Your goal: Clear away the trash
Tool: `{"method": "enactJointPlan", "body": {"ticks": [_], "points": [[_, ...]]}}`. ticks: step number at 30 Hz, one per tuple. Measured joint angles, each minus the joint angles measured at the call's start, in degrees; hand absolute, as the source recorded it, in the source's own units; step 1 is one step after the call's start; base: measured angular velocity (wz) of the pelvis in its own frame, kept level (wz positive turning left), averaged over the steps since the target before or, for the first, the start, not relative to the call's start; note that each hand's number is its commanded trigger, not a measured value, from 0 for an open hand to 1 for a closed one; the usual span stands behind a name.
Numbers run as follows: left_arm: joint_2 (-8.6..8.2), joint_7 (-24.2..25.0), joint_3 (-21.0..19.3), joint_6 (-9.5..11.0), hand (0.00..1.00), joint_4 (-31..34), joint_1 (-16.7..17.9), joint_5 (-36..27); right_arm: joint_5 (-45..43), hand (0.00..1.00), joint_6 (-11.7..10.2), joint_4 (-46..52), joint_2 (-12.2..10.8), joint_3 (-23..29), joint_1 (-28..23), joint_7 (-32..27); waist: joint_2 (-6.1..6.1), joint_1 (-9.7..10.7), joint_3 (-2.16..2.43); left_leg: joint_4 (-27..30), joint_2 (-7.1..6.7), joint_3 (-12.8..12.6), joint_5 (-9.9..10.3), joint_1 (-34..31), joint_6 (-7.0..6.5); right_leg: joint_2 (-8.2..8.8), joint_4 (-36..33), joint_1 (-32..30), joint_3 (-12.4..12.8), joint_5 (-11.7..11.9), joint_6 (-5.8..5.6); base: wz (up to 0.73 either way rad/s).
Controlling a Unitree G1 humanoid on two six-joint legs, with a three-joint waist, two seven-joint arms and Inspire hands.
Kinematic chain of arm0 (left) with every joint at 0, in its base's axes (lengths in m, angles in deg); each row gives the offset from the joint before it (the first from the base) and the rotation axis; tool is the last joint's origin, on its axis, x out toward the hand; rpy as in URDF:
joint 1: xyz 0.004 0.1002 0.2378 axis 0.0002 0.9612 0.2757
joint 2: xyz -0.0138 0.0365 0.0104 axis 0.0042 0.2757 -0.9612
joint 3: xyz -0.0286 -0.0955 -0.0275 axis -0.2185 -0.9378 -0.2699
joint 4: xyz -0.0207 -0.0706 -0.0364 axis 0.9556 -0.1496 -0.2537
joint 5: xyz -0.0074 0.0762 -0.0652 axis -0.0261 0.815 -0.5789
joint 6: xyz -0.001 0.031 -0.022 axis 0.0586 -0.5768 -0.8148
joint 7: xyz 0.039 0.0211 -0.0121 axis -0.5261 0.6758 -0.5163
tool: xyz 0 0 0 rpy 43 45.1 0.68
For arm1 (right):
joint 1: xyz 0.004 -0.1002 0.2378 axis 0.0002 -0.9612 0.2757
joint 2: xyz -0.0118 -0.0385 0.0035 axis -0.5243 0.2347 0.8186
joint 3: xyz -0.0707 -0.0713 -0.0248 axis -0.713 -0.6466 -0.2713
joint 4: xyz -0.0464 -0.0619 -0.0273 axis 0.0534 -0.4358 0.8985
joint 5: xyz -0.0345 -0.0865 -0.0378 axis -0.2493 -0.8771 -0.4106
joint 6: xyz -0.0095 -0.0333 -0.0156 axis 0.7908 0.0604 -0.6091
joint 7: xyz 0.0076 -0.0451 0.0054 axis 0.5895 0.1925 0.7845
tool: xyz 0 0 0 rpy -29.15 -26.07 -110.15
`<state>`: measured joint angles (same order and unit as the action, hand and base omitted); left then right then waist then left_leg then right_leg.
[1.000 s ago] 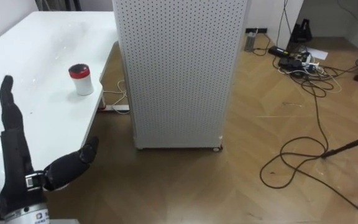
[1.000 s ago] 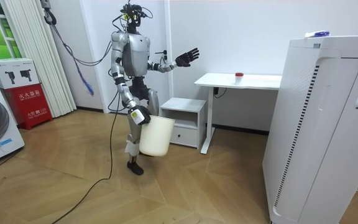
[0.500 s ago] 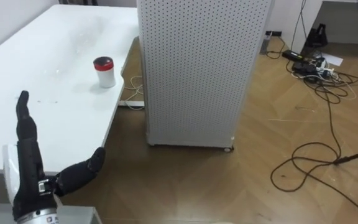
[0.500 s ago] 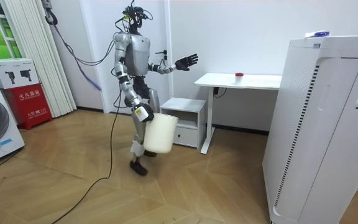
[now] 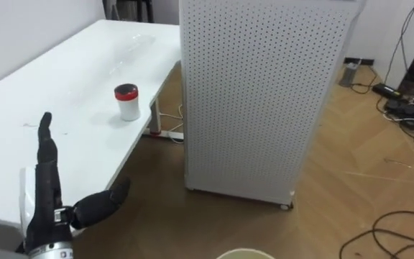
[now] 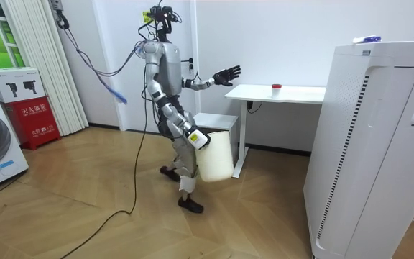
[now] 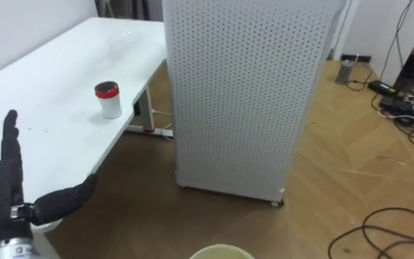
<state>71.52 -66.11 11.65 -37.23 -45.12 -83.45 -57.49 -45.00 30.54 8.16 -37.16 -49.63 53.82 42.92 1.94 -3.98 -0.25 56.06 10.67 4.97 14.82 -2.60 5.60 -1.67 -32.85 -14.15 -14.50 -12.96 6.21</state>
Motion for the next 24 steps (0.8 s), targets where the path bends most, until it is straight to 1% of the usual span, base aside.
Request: {"method": "enactJointPlan", "body": {"ticks": [1, 2, 3, 4, 5, 6, 7, 8, 9, 10, 11, 12, 13, 14, 15, 16, 18, 21, 24], "points": [[-0.09, 0.0, 0.1, 0.0, 0.0, 0.0, 0.0, -0.4, 0.0, 1.0, 0.0, -0.2, 0.1, -0.2, 0.0, 0.3, -0.19, 0.1, -0.12, 2.4, 0.18, -0.1, -3.5, -1.1, -0.2, -0.18, 0.0, 0.9, 0.0, -0.6, 0.4, 0.0], [-0.07, 0.0, 0.0, 0.1, 0.0, 0.0, 0.0, -1.8, 0.1, 1.0, 0.0, -0.4, 0.1, -0.5, -0.1, 0.5, -1.25, 0.4, -0.7, 5.6, 0.09, 0.0, -9.5, -3.0, -0.22, -0.14, 0.3, 2.5, 0.2, -1.6, 0.85, 0.22], [-0.09, 0.0, 0.3, 0.1, 0.0, 0.0, -0.4, -2.7, 0.1, 1.0, -0.3, -0.4, 0.3, -0.5, -0.1, 0.4, -1.62, 1.2, -0.89, 7.1, -0.14, 0.0, -9.2, -5.8, -1.02, 0.34, 0.4, 3.4, -0.1, -2.6, 1.01, 0.25], [-0.16, -0.1, 0.5, 0.2, 0.0, 0.0, -0.4, -2.6, 0.1, 1.0, -0.3, -0.6, 0.4, -0.4, 0.0, 0.2, -2.17, 1.3, -1.23, 7.2, -0.41, -0.4, -8.3, -7.3, -1.75, 0.57, 0.5, 3.9, -0.2, -2.8, 1.11, 0.2], [-0.41, -0.1, 0.7, 0.2, 0.0, 0.0, -0.4, -2.6, 0.1, 1.0, -0.3, -1.4, 0.5, -0.4, 0.1, -0.2, -2.51, 1.3, -1.41, 5.5, -0.57, -1.6, -5.5, -10.2, -1.36, 0.69, 1.8, 4.8, -0.6, -2.8, 1.32, 0.08], [-0.5, -0.2, 0.7, 0.2, 0.0, 0.0, -0.4, -2.6, 0.0, 1.0, -0.3, -2.2, 0.4, -0.4, 0.3, -1.0, -2.92, 1.1, -1.54, 1.1, -1.43, -1.7, -3.0, -12.4, -1.11, 0.82, 3.3, 5.8, -0.7, -2.8, 1.41, 0.04], [-0.51, -0.2, 0.6, 0.2, 0.0, 0.0, -0.3, -2.6, 0.0, 1.0, -0.3, -2.5, 0.3, -0.4, 0.2, -1.4, -3.2, 0.8, -1.55, -2.0, -1.91, -1.9, -2.1, -13.2, -0.88, 1.02, 3.9, 6.1, -0.8, -2.8, 1.41, 0.09], [-0.51, -0.3, 0.6, 0.1, 0.0, 0.0, -0.1, -2.6, 0.0, 1.0, -0.3, -3.1, 0.5, -0.3, 0.2, -1.9, -3.67, 0.8, -1.4, -9.0, -2.51, -2.0, -1.2, -14.5, -0.8, 1.27, 5.3, 6.8, -1.2, -2.7, 1.34, 0.14], [-0.52, -0.3, 0.5, 0.1, 0.0, 0.0, -0.2, -2.6, 0.0, 1.0, -0.2, -3.7, 0.4, 0.1, 0.1, -2.3, -3.83, 0.9, -1.09, -16.0, -2.57, -2.5, -1.4, -15.1, -0.55, 1.4, 6.8, 7.5, -2.2, -2.6, 1.17, 0.17], [-0.54, -0.3, 0.5, 0.1, 0.0, 0.2, -0.2, -2.7, 0.0, 1.0, -0.2, -4.1, 0.4, 0.2, 0.1, -2.4, -3.91, 0.9, -0.86, -19.6, -2.49, -2.9, -1.7, -15.2, -0.68, 1.39, 7.5, 7.9, -2.5, -2.6, 1.05, 0.18], [-0.56, -0.3, 0.5, 0.1, 0.0, 0.5, -0.2, -2.7, 0.0, 1.0, -0.2, -4.8, 0.6, 0.3, -0.1, -2.4, -3.85, 0.9, -0.46, -25.6, -2.59, -3.8, -2.5, -14.9, 0.19, 1.38, 8.8, 8.7, -3.0, -2.6, 0.64, 0.1], [-0.6, -0.3, 0.4, 0.1, 0.0, 1.0, -0.2, -2.5, -0.1, 1.0, 0.0, -4.8, 0.6, 0.4, -0.4, -2.4, -3.79, 0.7, -0.33, -28.7, -3.27, -4.7, -5.1, -14.1, -0.34, 1.45, 9.6, 9.6, -3.0, -2.8, 0.01, 0.06], [-0.53, -0.3, 0.4, 0.1, 0.0, 1.3, -0.2, -2.4, -0.3, 1.0, 0.1, -4.8, 0.4, 0.6, -0.5, -2.5, -3.98, 0.7, -0.35, -29.3, -3.66, -4.7, -6.4, -13.5, -0.95, 1.73, 10.0, 10.2, -2.7, -3.0, -0.39, 0.06], [-0.53, -0.4, 0.3, 0.1, 0.0, 1.7, -0.1, -2.3, -0.8, 1.0, 0.3, -4.7, 0.0, 0.8, -1.0, -2.4, -4.5, 0.7, 0.09, -30.5, -4.88, -4.8, -6.7, -12.2, -1.25, 2.31, 11.5, 11.5, -2.6, -3.0, -1.36, 0.17], [-0.53, -0.7, 0.4, 0.1, 0.0, 2.0, -0.1, -2.4, -1.1, 1.0, 0.3, -4.6, 0.0, 0.9, -1.4, -2.1, -4.65, 0.9, 0.21, -31.9, -5.97, -4.7, -6.9, -10.8, -1.66, 2.74, 13.7, 13.1, -2.7, -2.6, -2.24, 0.2], [-0.55, -0.9, 0.5, 0.1, 0.0, 2.0, -0.1, -2.4, -1.1, 1.0, 0.3, -4.5, 0.0, 1.0, -1.6, -2.0, -4.74, 0.9, 0.32, -32.6, -6.41, -4.7, -7.0, -10.1, -1.8, 2.95, 14.9, 13.8, -2.7, -2.4, -2.61, 0.18], [-0.58, -1.4, 0.5, 0.1, 0.0, 2.8, -0.1, -2.7, -1.4, 1.0, 0.4, -3.5, 0.0, 1.3, -2.4, -0.5, -4.81, 0.8, 0.4, -34.6, -7.66, -4.8, -6.9, -8.1, -2.26, 3.63, 17.9, 16.3, -2.7, -1.8, -3.72, 0.08], [-0.54, -1.6, 0.5, 0.1, 0.0, 4.2, -0.2, -3.6, -1.6, 1.0, 0.4, -3.0, -0.1, 1.3, -2.5, 1.1, -4.79, 0.5, 0.39, -36.4, -8.61, -4.8, -6.7, -6.5, -2.69, 4.15, 19.6, 18.0, -2.8, -1.4, -4.43, 0.03], [-0.54, -1.6, 0.5, -0.1, 0.0, 4.8, -0.2, -3.7, -1.6, 1.0, 0.4, -2.7, -0.3, 1.3, -2.5, 2.5, -4.76, 0.5, 0.34, -37.4, -9.25, -4.6, -6.7, -5.4, -2.7, 4.49, 20.7, 19.2, -2.9, -1.3, -4.72, 0.03]]}}
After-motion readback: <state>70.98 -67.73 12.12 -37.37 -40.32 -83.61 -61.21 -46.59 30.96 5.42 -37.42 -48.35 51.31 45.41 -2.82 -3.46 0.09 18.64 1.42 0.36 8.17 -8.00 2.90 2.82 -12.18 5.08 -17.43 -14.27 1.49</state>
